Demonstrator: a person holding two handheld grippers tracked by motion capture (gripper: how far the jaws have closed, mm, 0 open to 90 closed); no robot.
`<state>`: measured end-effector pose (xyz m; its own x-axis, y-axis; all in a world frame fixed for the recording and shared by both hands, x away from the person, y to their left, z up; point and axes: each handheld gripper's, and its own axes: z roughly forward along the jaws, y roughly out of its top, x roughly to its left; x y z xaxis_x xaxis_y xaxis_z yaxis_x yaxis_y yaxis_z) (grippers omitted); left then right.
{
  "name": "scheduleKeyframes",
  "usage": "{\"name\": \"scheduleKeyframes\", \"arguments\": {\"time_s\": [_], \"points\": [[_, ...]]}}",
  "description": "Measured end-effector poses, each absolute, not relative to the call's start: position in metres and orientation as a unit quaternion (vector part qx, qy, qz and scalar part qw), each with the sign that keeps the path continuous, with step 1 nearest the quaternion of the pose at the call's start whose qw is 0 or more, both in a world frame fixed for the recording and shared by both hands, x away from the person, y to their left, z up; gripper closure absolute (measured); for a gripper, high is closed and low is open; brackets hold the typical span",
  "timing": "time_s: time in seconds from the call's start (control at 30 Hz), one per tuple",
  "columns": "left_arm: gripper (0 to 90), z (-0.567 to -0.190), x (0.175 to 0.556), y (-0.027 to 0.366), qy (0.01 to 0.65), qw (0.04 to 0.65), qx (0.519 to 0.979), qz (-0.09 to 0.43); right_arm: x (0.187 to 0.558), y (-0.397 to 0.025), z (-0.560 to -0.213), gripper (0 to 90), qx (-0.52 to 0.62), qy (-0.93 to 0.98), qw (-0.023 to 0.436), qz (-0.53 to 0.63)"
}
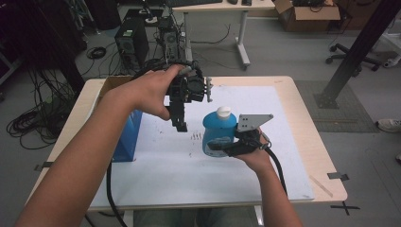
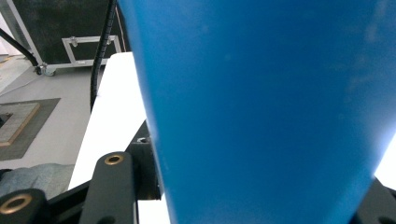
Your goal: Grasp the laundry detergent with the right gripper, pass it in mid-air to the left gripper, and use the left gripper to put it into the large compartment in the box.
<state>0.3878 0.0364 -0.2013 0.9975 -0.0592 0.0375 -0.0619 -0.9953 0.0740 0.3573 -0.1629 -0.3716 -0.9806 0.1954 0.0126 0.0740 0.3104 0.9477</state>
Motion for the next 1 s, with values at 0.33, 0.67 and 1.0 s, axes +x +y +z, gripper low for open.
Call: {"name": "scheduleKeyframes", "arguments": {"time_s": [0.33,0.67,1.0], "points": [[0.2,-0.203,0.386,0.032,-0.03,0.033,0.999,0.016,0.359,-0.149,-0.372,44.6,0.072,0.807,0.047,0.584],[0.2,-0.202,0.383,0.027,-0.032,0.033,0.999,0.013,0.361,-0.138,-0.375,44.6,0.064,0.805,0.044,0.588],[0.2,-0.203,0.381,0.021,-0.034,0.038,0.999,0.012,0.362,-0.127,-0.374,44.5,0.057,0.808,0.046,0.585]]}}
